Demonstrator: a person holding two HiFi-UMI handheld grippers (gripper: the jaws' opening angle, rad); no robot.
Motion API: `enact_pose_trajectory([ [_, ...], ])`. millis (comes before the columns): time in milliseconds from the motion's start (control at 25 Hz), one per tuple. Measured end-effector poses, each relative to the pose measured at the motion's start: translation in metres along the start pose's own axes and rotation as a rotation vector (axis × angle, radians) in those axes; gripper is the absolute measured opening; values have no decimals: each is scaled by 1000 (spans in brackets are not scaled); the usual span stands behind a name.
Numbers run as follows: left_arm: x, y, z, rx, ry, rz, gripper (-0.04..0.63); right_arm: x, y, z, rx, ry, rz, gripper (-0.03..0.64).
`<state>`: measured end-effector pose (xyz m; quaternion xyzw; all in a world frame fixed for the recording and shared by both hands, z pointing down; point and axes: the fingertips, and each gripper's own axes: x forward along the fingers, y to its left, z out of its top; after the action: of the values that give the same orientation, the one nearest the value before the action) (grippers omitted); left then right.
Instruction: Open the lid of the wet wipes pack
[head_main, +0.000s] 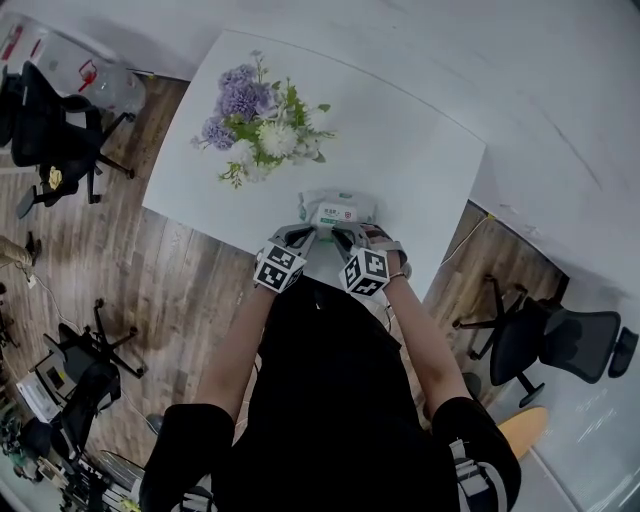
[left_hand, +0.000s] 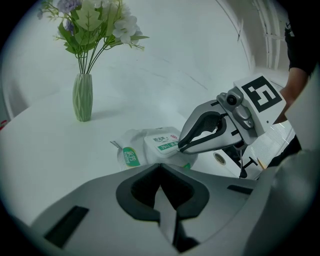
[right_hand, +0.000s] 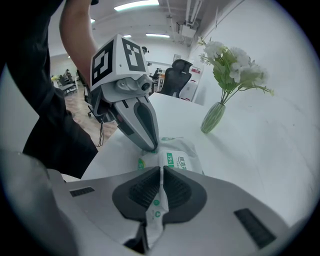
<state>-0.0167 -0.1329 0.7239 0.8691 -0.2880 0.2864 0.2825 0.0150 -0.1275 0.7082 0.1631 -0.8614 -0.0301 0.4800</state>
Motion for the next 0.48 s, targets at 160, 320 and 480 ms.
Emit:
enact_pose_trajectory([
  [160,1,1,1,4,2,-3,21,-3,-3,2,-11,-4,-8,34],
  [320,1,-1,0,11,21,-10,21,-9,-6,6,5,-15,-16,32],
  [480,0,-1,1,21,36,-11,21,-13,-10,9,12,-20,-33,31],
])
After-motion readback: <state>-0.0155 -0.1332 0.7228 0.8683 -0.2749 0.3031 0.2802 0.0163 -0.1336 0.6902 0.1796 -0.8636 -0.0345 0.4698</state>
